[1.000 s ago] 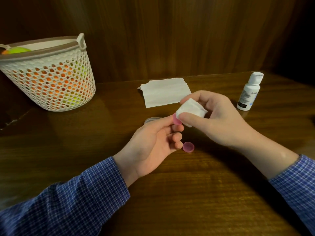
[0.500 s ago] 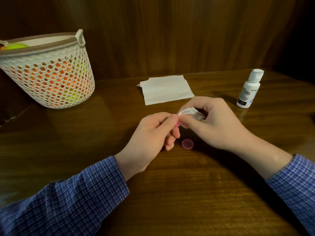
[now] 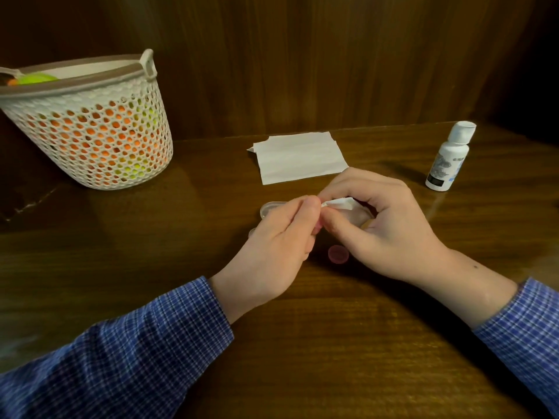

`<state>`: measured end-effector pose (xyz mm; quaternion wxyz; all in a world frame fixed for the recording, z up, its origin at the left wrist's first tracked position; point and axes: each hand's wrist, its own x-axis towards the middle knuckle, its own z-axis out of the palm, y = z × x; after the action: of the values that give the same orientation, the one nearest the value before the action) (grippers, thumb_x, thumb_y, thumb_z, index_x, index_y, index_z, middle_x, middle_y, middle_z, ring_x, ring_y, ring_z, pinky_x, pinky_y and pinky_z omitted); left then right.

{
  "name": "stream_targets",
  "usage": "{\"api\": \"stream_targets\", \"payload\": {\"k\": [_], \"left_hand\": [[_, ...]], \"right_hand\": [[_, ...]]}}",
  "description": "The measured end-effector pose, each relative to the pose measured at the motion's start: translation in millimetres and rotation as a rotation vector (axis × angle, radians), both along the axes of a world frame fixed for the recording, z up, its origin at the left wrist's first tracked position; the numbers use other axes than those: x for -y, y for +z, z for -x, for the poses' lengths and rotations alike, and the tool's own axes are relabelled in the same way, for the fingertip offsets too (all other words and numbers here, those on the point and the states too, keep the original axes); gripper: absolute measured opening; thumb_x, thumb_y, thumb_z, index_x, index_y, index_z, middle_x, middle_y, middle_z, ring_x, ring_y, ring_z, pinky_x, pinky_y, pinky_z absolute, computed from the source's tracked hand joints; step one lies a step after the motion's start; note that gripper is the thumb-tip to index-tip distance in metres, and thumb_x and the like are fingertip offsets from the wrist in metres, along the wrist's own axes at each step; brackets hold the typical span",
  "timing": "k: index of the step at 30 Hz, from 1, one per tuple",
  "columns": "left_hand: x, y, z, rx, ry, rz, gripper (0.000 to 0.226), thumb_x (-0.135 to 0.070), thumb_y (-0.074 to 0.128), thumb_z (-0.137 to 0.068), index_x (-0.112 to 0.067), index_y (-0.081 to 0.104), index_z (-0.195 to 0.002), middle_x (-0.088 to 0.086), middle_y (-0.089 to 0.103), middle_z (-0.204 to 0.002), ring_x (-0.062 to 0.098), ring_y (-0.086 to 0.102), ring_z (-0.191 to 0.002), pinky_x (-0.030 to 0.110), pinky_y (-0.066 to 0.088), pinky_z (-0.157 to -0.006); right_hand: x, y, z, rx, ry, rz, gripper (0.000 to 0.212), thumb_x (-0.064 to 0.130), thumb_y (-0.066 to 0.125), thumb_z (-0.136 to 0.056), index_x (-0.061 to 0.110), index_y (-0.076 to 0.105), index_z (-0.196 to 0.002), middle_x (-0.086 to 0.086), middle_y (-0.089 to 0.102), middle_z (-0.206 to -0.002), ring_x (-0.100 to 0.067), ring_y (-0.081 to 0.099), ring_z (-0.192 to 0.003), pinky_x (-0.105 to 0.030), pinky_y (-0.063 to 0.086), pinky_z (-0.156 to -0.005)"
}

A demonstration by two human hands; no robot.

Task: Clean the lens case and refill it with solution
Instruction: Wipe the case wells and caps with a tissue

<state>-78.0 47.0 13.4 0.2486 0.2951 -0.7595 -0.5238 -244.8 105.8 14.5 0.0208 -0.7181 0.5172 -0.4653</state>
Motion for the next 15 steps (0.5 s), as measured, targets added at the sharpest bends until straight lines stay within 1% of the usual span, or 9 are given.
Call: {"api": "stream_targets", "payload": {"k": [2,3,5,6,8,10,11,13,15], "left_hand": [[1,-3,1,-0.010,0.024,0.004,0.039,-0.041,0.032,-0.108,-0.023,0.052,-0.080,-0.013,0.042,-0.053,0.003,0.036,-0.046,0.026,0.030,-0.049],[1,-5,1,-0.032,0.037,0.024,0.039,-0.041,0.032,-0.108,-0.023,0.053,-0.081,-0.012,0.042,-0.054,0.003,0.036,-0.047,0.026,0.031,-0.049],[2,-9,1,-0.086,0.062,0.111,0.035,-0.039,0.033,-0.109,-0.027,0.057,-0.087,-0.009,0.047,-0.059,0.004,0.039,-0.051,0.024,0.034,-0.048],[3,-11,0,-0.111,0.079,0.168,0.028,-0.038,0.035,-0.109,-0.031,0.058,-0.094,-0.009,0.051,-0.065,0.004,0.042,-0.054,0.024,0.036,-0.049],[7,-13,-2,-0.153,0.086,0.284,0.012,-0.033,0.045,-0.103,-0.035,0.055,-0.110,-0.010,0.059,-0.081,0.007,0.054,-0.065,0.025,0.047,-0.056],[9,-14,-3,-0.173,0.046,0.408,0.024,-0.022,0.055,-0.100,-0.034,0.052,-0.120,-0.010,0.062,-0.094,0.017,0.063,-0.082,0.034,0.057,-0.066],[9,-14,-3,-0.181,0.024,0.449,0.028,-0.017,0.058,-0.100,-0.033,0.053,-0.122,-0.008,0.062,-0.097,0.022,0.064,-0.087,0.038,0.058,-0.069],[9,-12,-3,-0.202,0.008,0.480,0.029,-0.011,0.062,-0.099,-0.027,0.057,-0.123,-0.007,0.063,-0.096,0.025,0.064,-0.088,0.042,0.058,-0.069],[11,-11,-3,-0.217,-0.009,0.467,0.028,-0.009,0.062,-0.098,-0.019,0.059,-0.125,-0.004,0.063,-0.094,0.024,0.065,-0.083,0.043,0.059,-0.068]], "right_hand": [[-1,1,-3,0.023,-0.020,-0.035,0.009,0.012,0.072,-0.092,0.012,0.078,-0.098,0.003,0.073,-0.090,-0.013,0.068,-0.086,-0.025,0.056,-0.075],[-2,1,-4,0.069,-0.031,-0.064,0.008,0.014,0.072,-0.092,0.015,0.078,-0.097,0.005,0.073,-0.090,-0.013,0.069,-0.084,-0.026,0.057,-0.073],[-1,3,-6,0.232,-0.057,-0.166,0.009,0.018,0.072,-0.092,0.024,0.078,-0.091,0.010,0.074,-0.087,-0.013,0.071,-0.083,-0.028,0.060,-0.070],[0,5,-5,0.309,-0.074,-0.235,0.011,0.020,0.072,-0.092,0.027,0.079,-0.087,0.009,0.075,-0.086,-0.012,0.071,-0.085,-0.028,0.061,-0.072],[4,7,0,0.529,-0.029,-0.423,0.012,0.019,0.072,-0.091,0.023,0.082,-0.084,0.004,0.078,-0.088,-0.012,0.071,-0.086,-0.029,0.058,-0.075],[7,10,2,0.828,0.104,-0.647,0.009,0.016,0.075,-0.087,0.014,0.083,-0.085,-0.008,0.077,-0.086,-0.018,0.064,-0.074,-0.025,0.054,-0.063],[8,10,2,0.930,0.143,-0.721,0.009,0.016,0.076,-0.083,0.011,0.083,-0.084,-0.011,0.074,-0.083,-0.017,0.059,-0.067,-0.023,0.051,-0.056],[9,10,3,1.028,0.190,-0.806,0.016,0.017,0.077,-0.075,0.005,0.082,-0.084,-0.013,0.069,-0.079,-0.013,0.052,-0.060,-0.019,0.047,-0.051],[11,10,6,1.074,0.215,-0.844,0.020,0.015,0.077,-0.072,0.002,0.081,-0.087,-0.015,0.068,-0.083,-0.012,0.051,-0.060,-0.018,0.046,-0.050]]}}
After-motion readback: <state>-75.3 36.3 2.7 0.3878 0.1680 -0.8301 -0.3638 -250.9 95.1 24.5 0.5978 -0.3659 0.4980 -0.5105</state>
